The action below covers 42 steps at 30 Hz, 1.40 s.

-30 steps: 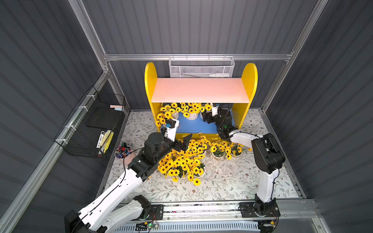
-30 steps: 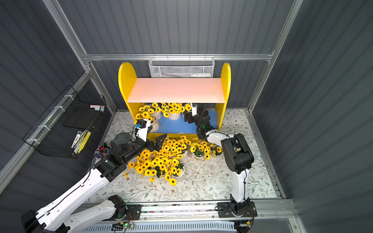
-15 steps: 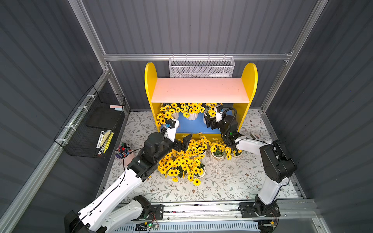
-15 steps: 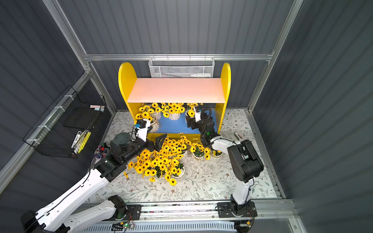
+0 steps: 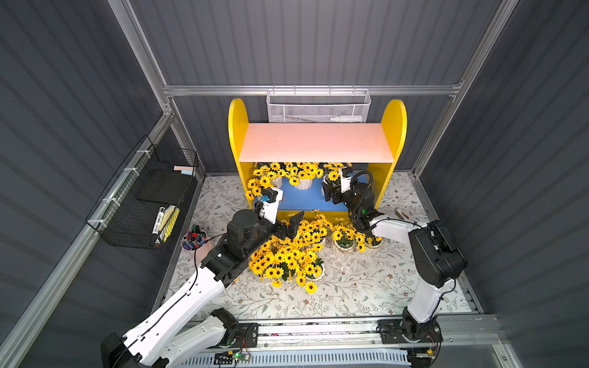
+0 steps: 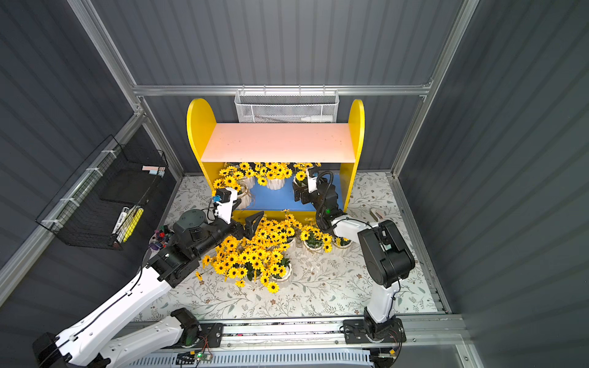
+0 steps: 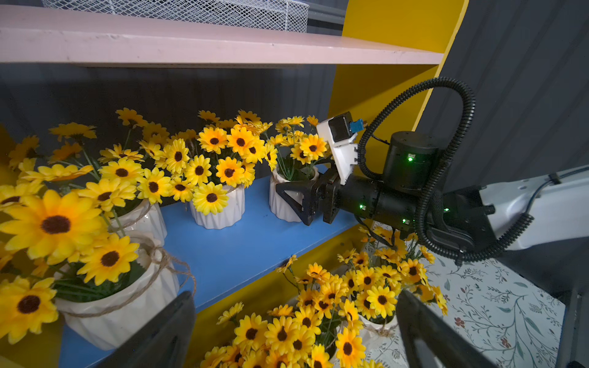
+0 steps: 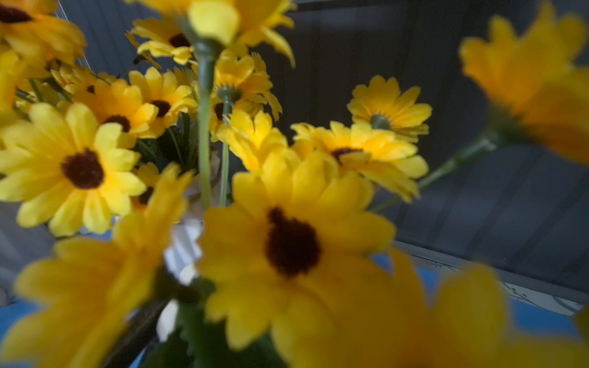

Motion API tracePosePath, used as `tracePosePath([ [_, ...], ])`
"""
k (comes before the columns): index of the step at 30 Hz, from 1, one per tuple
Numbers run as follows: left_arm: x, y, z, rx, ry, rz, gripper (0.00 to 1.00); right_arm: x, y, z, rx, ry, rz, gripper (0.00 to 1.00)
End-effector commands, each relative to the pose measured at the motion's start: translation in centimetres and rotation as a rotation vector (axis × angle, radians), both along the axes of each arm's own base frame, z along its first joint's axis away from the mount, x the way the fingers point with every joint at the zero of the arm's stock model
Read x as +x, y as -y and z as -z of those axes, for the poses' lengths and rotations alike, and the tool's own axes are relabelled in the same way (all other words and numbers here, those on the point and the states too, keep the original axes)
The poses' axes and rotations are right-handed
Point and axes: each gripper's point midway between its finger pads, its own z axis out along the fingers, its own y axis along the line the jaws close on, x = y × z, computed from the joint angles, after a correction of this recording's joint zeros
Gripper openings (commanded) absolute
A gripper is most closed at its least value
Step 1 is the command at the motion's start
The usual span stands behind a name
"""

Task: Take the sunflower pots off the shelves
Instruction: Pick up the sunflower pot from the shelf.

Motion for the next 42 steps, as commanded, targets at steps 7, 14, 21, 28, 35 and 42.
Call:
tracePosePath([
  [7,-0.2,-0.1,-0.1,0.0,0.018,0.01,0.99,1.3,-0.2,-0.1,-0.01,0.025,0.019,0.98],
  [14,-0.1,0.0,0.0,0.001,0.015,0.011,0.99,0.3,-0.8,-0.4,-0.012,0.037,-0.031,0.48],
  [21,-0.2,0.4,0.2,0.004,0.004,0.033,0.99,-1.4,-0.5,-3.6,0.002,0.09,-0.047,0.0],
  [28,-0.2,1.4,0.6,0.007,-0.01,0.078,0.99,-4.8,-0.5,-7.8,0.009,0.164,-0.085,0.0],
  [35,-0.1,1.4,0.5,0.006,-0.008,0.078,0.99,-7.9,1.4,-7.7,-0.012,0.127,-0.049,0.0],
  [42,-0.4,1.8,0.3,-0.005,-0.004,0.104,0.99,-15.4,3.4,-8.7,-0.034,0.091,-0.025,0.0],
])
